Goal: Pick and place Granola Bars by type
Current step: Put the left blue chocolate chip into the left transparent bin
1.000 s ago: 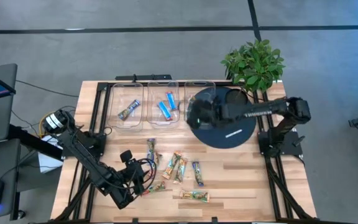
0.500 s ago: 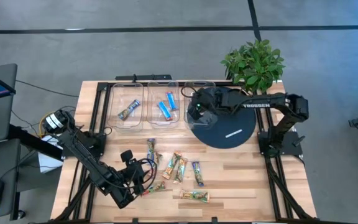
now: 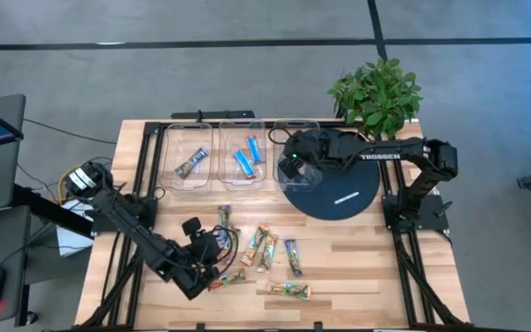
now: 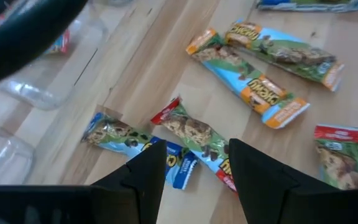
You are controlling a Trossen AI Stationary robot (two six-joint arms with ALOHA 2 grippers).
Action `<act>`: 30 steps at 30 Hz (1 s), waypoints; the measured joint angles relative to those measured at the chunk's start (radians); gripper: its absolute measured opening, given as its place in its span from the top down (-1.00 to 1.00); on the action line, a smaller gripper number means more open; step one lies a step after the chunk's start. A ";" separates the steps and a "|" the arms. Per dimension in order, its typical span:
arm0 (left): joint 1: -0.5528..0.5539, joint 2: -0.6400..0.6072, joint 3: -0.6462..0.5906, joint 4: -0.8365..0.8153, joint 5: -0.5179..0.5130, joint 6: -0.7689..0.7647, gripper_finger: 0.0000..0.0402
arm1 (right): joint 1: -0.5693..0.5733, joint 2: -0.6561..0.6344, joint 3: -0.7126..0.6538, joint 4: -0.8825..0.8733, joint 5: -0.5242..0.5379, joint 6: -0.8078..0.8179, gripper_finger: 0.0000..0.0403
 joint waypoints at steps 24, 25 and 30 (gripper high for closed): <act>0.219 0.002 -0.161 0.268 0.132 0.043 0.16 | 0.322 -0.003 0.000 0.111 0.176 -0.333 -0.24; 0.232 0.002 -0.161 0.264 0.133 0.036 0.16 | 0.341 -0.003 0.000 0.103 0.196 -0.333 -0.24; 0.305 0.002 -0.161 0.240 0.183 -0.009 0.16 | 0.442 -0.003 0.000 0.065 0.277 -0.324 -0.24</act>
